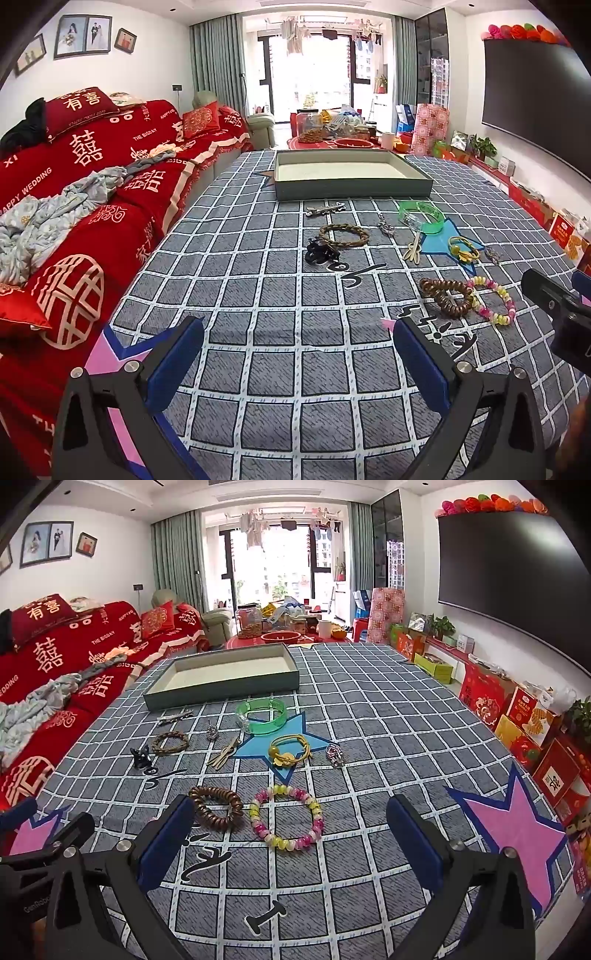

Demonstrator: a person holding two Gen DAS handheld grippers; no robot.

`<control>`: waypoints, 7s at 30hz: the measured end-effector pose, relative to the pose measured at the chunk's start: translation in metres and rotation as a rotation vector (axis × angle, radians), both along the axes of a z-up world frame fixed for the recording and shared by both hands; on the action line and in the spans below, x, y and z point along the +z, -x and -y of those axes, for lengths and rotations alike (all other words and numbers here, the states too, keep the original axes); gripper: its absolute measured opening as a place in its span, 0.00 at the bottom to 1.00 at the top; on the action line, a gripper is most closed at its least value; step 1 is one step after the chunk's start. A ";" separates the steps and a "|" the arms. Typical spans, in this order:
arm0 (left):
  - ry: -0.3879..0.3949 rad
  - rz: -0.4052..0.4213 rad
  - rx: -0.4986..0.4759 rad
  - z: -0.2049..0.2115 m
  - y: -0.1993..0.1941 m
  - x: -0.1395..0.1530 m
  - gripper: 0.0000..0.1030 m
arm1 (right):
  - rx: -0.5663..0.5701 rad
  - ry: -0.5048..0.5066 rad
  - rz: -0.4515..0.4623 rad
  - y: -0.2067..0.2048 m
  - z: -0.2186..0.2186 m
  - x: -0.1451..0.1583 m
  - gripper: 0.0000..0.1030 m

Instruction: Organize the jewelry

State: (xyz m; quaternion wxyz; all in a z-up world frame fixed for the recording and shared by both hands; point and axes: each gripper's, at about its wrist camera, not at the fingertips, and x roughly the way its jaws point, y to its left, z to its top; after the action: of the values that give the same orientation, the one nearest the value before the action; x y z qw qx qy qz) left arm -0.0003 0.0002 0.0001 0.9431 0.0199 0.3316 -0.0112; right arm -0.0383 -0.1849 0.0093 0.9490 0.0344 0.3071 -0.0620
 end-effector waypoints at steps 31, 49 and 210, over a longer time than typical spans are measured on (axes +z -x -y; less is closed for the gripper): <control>0.002 0.003 0.010 -0.005 0.002 0.005 1.00 | 0.002 0.007 0.015 0.003 -0.004 0.005 1.00; -0.002 0.014 0.007 -0.004 0.006 0.008 1.00 | 0.002 0.005 0.027 0.006 -0.008 0.013 1.00; 0.141 -0.167 -0.139 0.018 -0.366 0.091 0.34 | 0.197 -0.252 -0.279 -0.368 0.045 0.085 0.10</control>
State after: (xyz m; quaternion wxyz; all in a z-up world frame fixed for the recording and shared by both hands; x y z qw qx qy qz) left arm 0.3656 -0.0177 0.0912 0.9082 -0.0247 0.4053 -0.1014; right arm 0.3297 -0.2298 0.0939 0.8870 0.1140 0.4427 0.0658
